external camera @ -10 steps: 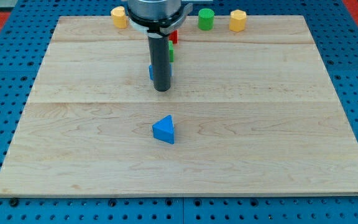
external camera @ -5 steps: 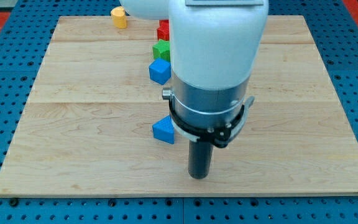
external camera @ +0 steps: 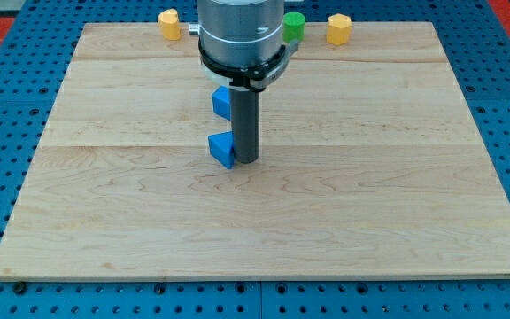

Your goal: Push the blue triangle below blue cube

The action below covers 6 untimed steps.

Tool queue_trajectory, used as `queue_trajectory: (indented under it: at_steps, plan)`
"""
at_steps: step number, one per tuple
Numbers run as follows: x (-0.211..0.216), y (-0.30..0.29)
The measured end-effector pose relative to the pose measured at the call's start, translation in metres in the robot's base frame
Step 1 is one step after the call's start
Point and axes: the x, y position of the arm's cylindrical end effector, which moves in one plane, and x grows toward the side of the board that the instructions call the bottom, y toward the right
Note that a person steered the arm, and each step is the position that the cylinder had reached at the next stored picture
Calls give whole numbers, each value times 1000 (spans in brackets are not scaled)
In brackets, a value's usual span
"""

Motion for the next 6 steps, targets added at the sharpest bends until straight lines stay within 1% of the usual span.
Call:
queue_trajectory:
  at_steps: [1, 2, 3, 4, 5, 6]
  plan:
    - [13, -24]
    - [14, -59]
    - [14, -109]
    - [12, -126]
    - [7, -72]
    - [-10, -36]
